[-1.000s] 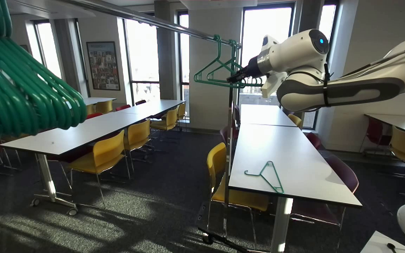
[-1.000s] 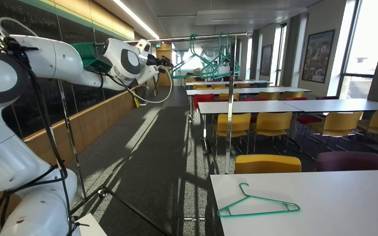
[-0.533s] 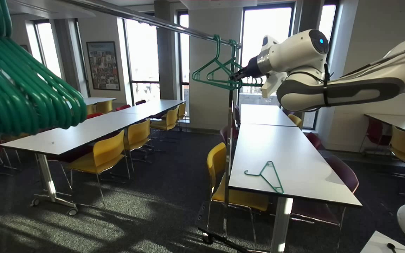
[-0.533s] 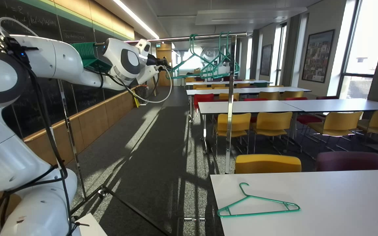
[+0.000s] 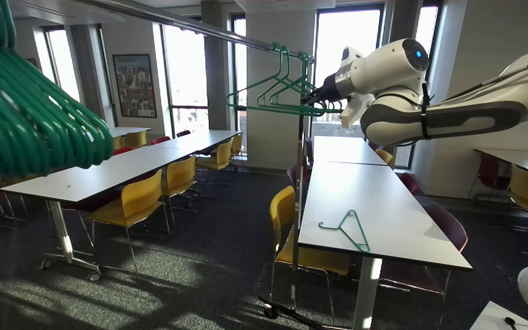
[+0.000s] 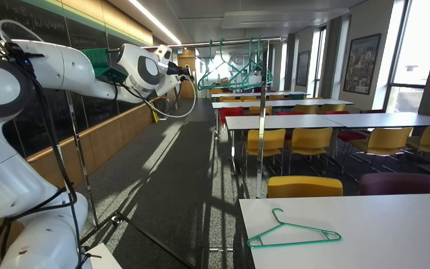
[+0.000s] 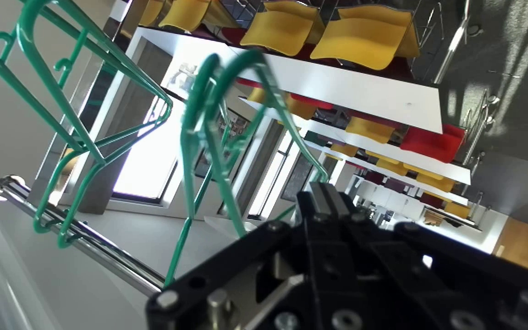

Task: Pick up a coat hanger from the rack and put it on the table

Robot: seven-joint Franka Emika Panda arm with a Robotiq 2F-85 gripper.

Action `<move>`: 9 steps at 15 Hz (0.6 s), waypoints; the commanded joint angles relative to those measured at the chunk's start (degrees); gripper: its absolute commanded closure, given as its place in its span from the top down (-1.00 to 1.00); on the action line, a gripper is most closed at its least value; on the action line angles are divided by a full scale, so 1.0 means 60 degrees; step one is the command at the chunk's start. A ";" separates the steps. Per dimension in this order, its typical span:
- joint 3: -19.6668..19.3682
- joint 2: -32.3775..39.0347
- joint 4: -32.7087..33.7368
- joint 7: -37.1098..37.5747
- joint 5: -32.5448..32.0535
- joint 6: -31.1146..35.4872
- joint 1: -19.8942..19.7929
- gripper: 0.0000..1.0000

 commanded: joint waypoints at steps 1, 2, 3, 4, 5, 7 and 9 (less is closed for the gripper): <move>-0.0008 0.0086 0.0164 -0.0071 -0.0042 0.0062 -0.0030 -0.46; -0.0029 0.0107 0.0167 -0.0110 -0.0033 0.0054 0.0009 -0.35; -0.0063 0.0133 0.0176 -0.0170 -0.0013 -0.0012 0.0066 -0.17; -0.0081 0.0136 0.0194 -0.0246 -0.0022 -0.0199 0.0095 -0.02; -0.0083 0.0096 0.0191 -0.0281 -0.0065 -0.0342 0.0057 0.12; -0.0232 0.0153 0.0181 -0.0453 0.0032 -0.0473 0.0217 0.42; -0.0391 0.0182 0.0169 -0.0599 0.0137 -0.0480 0.0380 0.72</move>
